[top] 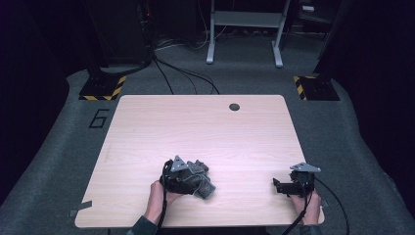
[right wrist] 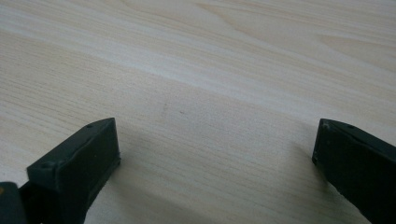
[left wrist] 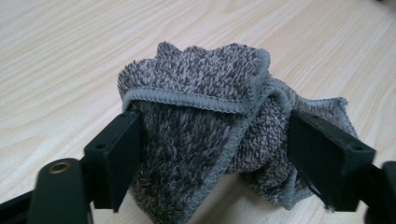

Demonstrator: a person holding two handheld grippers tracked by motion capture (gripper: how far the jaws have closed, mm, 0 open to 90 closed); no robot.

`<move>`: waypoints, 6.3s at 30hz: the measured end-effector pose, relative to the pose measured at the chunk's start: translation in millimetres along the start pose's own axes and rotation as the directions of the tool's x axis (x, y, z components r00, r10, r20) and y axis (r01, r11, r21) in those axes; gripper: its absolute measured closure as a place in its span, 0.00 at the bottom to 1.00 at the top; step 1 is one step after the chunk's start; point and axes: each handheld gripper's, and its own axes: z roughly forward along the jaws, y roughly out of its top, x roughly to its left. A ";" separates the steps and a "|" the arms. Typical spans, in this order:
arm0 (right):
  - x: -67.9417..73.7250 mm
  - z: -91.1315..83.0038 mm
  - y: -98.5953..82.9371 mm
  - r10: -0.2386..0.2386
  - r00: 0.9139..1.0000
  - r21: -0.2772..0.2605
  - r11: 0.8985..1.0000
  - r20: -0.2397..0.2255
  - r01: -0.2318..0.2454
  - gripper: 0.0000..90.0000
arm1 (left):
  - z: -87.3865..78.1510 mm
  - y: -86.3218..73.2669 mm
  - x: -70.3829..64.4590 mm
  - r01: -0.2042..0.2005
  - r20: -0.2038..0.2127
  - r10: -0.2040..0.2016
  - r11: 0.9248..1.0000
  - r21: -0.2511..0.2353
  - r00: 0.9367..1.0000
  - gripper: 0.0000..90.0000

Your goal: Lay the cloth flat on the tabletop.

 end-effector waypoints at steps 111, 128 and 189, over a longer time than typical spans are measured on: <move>171.7 35.3 97.1 -0.154 0.923 -0.079 0.988 -0.352 0.135 0.98 | -0.6 52.9 36.1 -0.148 -0.086 0.142 0.986 -0.076 0.986 0.98; 125.0 11.6 99.9 -0.136 0.962 -0.120 0.987 -0.235 0.110 0.98 | -10.8 52.6 45.0 -0.114 -0.140 0.099 0.988 -0.103 0.985 0.98; 82.5 20.0 155.2 -0.117 0.964 -0.122 0.988 -0.237 0.090 0.99 | -18.0 47.1 82.9 -0.017 -0.145 0.005 0.996 -0.083 0.989 0.98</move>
